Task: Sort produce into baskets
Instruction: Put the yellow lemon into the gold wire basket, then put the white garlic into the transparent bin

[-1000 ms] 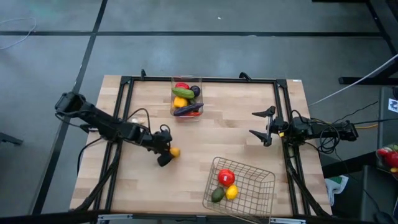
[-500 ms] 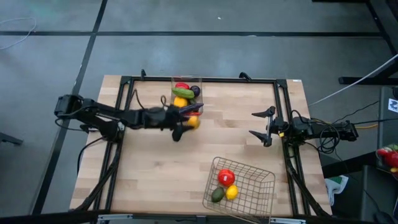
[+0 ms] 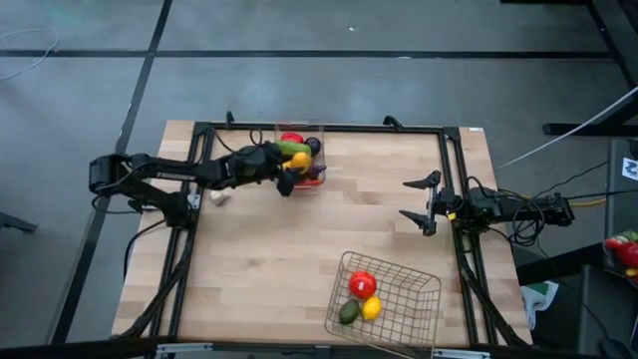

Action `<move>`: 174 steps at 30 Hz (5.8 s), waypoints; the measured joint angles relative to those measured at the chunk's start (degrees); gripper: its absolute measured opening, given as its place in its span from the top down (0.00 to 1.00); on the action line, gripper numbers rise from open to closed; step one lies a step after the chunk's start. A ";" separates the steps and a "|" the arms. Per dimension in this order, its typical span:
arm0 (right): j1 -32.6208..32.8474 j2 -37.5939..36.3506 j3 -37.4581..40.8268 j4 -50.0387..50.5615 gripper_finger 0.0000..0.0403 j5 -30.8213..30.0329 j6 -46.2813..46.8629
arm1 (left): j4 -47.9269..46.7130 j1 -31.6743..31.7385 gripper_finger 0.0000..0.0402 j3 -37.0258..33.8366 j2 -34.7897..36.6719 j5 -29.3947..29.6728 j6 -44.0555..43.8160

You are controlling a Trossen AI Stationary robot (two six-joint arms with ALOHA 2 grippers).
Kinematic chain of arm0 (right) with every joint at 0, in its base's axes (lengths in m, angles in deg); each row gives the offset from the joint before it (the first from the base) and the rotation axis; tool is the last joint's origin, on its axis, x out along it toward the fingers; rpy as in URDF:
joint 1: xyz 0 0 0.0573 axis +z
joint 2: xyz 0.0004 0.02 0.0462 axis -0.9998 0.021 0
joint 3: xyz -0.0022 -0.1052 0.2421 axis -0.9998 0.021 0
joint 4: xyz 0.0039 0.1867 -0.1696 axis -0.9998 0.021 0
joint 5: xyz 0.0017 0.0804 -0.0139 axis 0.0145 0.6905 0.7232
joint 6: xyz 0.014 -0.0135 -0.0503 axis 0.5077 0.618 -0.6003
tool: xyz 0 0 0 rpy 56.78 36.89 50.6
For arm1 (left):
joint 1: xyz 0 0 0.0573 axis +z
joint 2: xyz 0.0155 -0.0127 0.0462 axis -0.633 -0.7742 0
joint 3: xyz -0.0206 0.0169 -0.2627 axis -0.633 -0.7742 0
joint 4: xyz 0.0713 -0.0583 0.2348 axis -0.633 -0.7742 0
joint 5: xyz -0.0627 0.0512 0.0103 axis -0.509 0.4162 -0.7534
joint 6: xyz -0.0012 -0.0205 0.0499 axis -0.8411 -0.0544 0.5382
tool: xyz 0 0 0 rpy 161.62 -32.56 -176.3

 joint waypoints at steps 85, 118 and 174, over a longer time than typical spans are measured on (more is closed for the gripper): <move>0.01 0.02 0.00 -0.29 0.01 0.03 -0.26 | 8.26 -37.26 0.34 32.06 -34.97 -3.06 3.41; 0.02 0.00 0.04 -1.37 0.01 0.20 -0.27 | -36.47 -25.17 0.02 32.11 -11.73 -5.49 4.63; 0.02 0.00 0.02 -1.53 0.01 0.04 -0.26 | -79.08 18.84 0.02 0.50 3.18 -6.06 -1.19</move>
